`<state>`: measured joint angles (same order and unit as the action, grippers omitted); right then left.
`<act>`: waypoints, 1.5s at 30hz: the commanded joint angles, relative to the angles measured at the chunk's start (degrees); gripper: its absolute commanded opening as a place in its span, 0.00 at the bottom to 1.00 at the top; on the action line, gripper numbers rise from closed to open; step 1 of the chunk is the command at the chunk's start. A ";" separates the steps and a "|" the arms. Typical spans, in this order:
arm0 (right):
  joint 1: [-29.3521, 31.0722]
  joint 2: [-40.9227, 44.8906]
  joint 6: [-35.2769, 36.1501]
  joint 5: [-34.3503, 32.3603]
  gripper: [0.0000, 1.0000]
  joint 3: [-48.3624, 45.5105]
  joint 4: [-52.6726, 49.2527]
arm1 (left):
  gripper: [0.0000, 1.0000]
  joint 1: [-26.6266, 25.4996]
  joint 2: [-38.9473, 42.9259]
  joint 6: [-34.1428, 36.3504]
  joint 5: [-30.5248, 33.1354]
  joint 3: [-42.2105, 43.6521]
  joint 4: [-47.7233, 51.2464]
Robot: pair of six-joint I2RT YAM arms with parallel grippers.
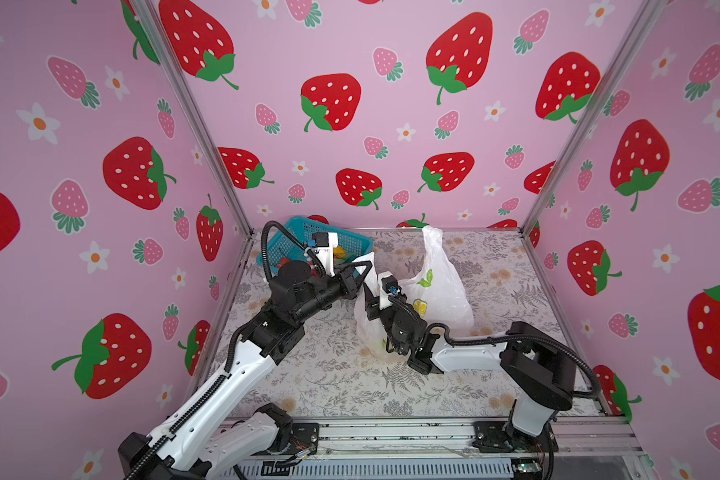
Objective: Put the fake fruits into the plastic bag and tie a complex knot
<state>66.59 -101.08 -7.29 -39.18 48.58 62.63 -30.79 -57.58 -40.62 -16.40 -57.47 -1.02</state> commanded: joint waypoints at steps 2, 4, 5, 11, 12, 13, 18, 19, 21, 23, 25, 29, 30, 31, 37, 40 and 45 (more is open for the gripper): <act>-0.32 -1.49 -2.99 -3.45 0.54 -3.54 1.18 | 0.00 1.10 1.94 -1.04 1.46 -0.39 -2.82; -0.34 -1.25 -2.58 -3.30 0.53 -3.91 1.06 | 0.00 1.36 1.95 -0.89 1.12 -0.60 -2.74; -0.36 -0.95 -2.28 -2.91 0.53 -3.85 0.96 | 0.00 1.43 1.83 -0.79 1.11 -0.62 -2.61; -0.74 1.97 -1.10 1.98 0.54 -2.54 -2.00 | 0.00 1.66 0.70 -0.43 0.25 -1.26 -2.37; -0.91 2.71 -1.16 3.25 0.59 -2.54 -2.41 | 0.00 1.69 0.42 -0.27 0.00 -1.38 -2.24; -1.19 3.58 -0.98 5.03 0.65 -2.77 -2.66 | 0.00 1.82 0.22 -0.08 -0.34 -1.56 -2.16; -3.27 8.82 2.43 18.55 0.94 -2.26 -9.12 | 0.00 1.96 -0.77 0.77 -1.42 -2.38 -1.17; -3.74 10.32 4.18 21.74 0.98 -2.23 -10.74 | 0.00 2.05 -0.88 0.79 -1.65 -2.42 -1.10; -4.91 13.07 5.97 27.43 1.00 -2.11 -13.75 | 0.00 2.08 -1.01 0.85 -2.00 -2.60 -1.09; -7.23 14.78 6.65 36.00 1.00 -1.10 -17.15 | 0.00 2.14 -1.03 1.05 -2.00 -2.52 -1.03; -9.31 15.04 7.59 44.57 1.00 1.15 -20.40 | 0.00 2.18 -0.98 1.15 -1.91 -2.53 -1.04; -10.68 11.99 10.35 54.92 0.93 6.88 -26.00 | 0.00 2.30 -0.94 1.42 -1.88 -2.58 -0.94; -10.82 10.86 10.36 55.54 0.87 7.62 -25.78 | 0.00 2.31 -0.95 1.47 -1.81 -2.64 -0.89; -11.18 9.70 9.99 55.97 0.80 7.84 -25.27 | 0.00 2.37 -0.94 1.51 -1.75 -2.60 -0.90; -13.22 5.48 6.84 57.87 0.42 2.16 -19.20 | 0.00 2.61 -0.91 1.43 -1.66 -2.82 -0.75; -13.25 5.29 6.17 57.83 0.33 0.04 -17.61 | 0.00 2.67 -0.90 1.51 -1.52 -2.79 -0.66; -13.33 8.06 6.68 55.25 0.42 0.70 -20.71 | 0.00 2.83 -0.78 1.68 -1.53 -2.73 -0.65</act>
<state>53.45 -95.24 -0.91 16.82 49.25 43.11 -28.38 -59.29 -39.27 -17.61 -57.36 1.41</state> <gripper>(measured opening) 0.399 0.049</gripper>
